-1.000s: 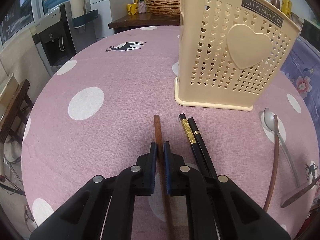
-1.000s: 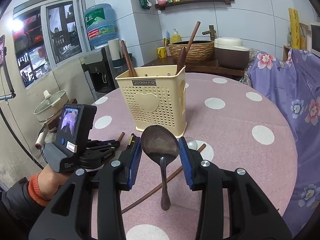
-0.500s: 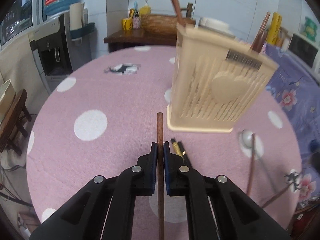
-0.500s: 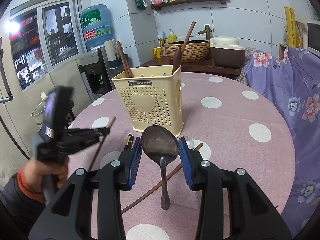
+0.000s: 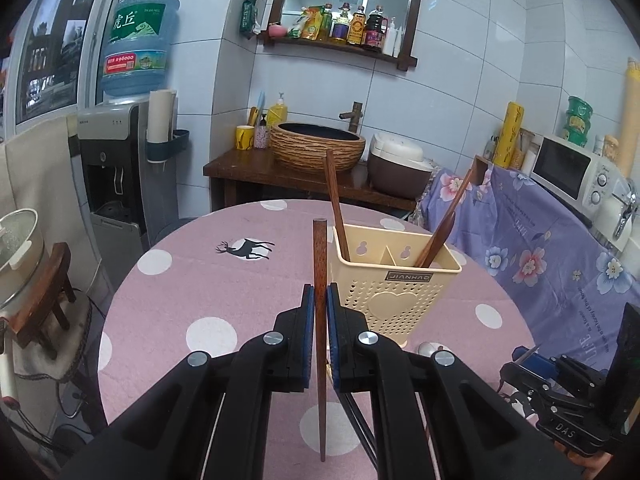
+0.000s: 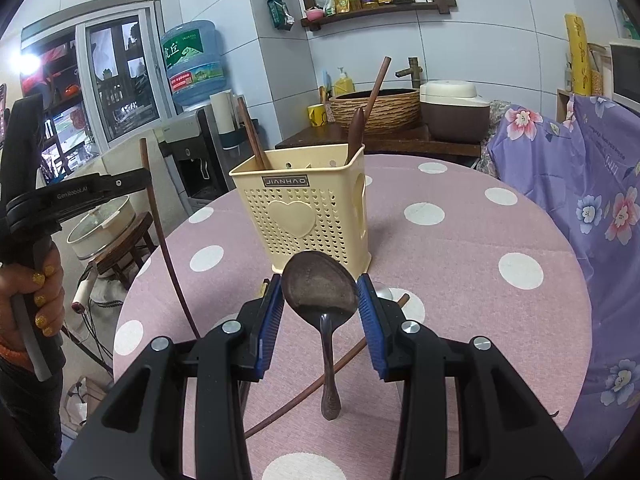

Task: Organize utensils
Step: 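Carry the metal spoon toward the holder with the right gripper while the left grasps a brown wooden chopstick, then lower the metal spoon and wooden chopstick into the cream holder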

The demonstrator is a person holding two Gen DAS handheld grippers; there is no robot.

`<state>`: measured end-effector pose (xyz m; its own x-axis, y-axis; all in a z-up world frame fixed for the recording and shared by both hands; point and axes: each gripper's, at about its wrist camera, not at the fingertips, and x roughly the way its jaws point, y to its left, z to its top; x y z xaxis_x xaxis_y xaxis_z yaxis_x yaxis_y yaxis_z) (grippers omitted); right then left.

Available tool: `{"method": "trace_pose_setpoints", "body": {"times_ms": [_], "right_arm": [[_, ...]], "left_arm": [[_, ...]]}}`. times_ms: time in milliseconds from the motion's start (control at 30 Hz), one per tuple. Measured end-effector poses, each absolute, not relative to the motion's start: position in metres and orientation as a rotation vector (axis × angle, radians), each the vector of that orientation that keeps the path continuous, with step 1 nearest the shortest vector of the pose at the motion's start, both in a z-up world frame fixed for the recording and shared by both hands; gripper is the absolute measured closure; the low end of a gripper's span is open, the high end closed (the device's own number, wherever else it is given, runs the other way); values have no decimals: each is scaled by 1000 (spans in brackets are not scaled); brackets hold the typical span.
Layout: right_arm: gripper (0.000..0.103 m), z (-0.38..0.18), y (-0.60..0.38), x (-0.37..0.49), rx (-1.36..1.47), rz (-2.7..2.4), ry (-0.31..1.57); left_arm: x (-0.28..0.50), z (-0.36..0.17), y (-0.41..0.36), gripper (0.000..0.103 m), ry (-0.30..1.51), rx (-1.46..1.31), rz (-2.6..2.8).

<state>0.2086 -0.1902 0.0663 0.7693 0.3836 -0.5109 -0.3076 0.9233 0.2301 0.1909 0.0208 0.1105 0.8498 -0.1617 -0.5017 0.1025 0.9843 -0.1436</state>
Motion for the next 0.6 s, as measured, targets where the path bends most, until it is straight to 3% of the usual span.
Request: {"method": "trace_pose_setpoints", "body": {"times_ms": [300,600], "right_arm": [[65,80,-190,212,143,402,550],[65,176,-177,255,112,413,350]], "left_arm": [[194,123,25,96,525,-132,-183],[217,226,8,96,354,-120,-224]]}}
